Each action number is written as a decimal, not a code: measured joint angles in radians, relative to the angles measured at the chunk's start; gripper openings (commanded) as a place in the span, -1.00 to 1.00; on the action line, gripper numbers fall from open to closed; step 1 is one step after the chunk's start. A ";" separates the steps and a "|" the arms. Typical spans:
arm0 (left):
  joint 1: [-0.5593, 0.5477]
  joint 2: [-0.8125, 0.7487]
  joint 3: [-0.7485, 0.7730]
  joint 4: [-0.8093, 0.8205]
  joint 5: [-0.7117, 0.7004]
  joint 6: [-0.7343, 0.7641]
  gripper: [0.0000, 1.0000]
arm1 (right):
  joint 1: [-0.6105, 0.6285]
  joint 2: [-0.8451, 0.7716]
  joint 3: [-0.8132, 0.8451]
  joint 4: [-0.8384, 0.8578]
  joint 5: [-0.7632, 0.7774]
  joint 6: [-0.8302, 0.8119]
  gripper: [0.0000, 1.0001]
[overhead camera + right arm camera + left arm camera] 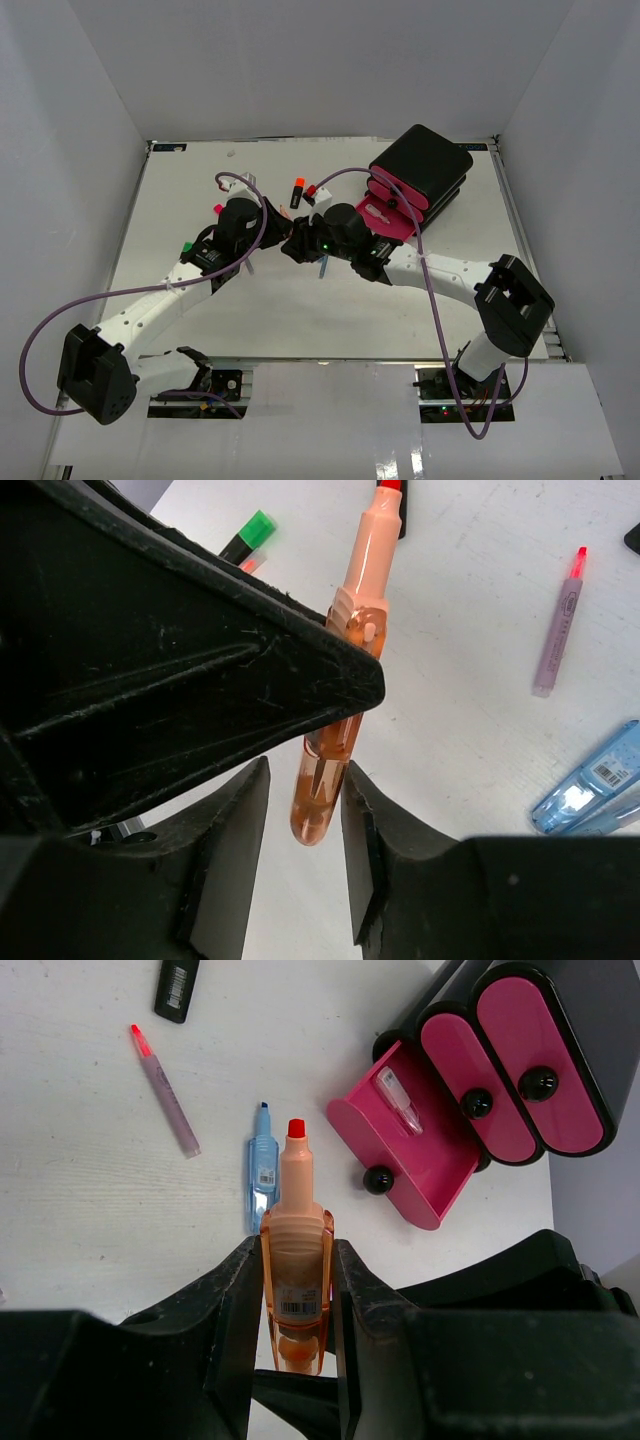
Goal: Sort the stationery into containers
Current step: Pick up the pen from the center of the board.
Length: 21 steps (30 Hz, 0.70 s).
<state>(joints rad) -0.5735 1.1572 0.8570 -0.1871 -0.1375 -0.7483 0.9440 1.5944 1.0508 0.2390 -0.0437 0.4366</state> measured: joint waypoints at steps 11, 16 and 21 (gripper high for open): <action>0.000 -0.002 0.000 0.001 -0.001 0.000 -0.41 | 0.000 0.000 -0.002 -0.001 0.023 0.001 -0.51; 0.001 -0.009 0.000 0.002 -0.001 0.000 -0.40 | -0.002 0.000 -0.002 -0.003 0.038 0.004 -0.67; 0.002 -0.009 -0.008 0.001 0.000 0.000 -0.31 | -0.002 -0.004 -0.023 0.011 0.037 0.005 -0.84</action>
<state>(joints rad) -0.5713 1.1481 0.8494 -0.1860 -0.1379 -0.7483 0.9417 1.5906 1.0279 0.2501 -0.0063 0.4412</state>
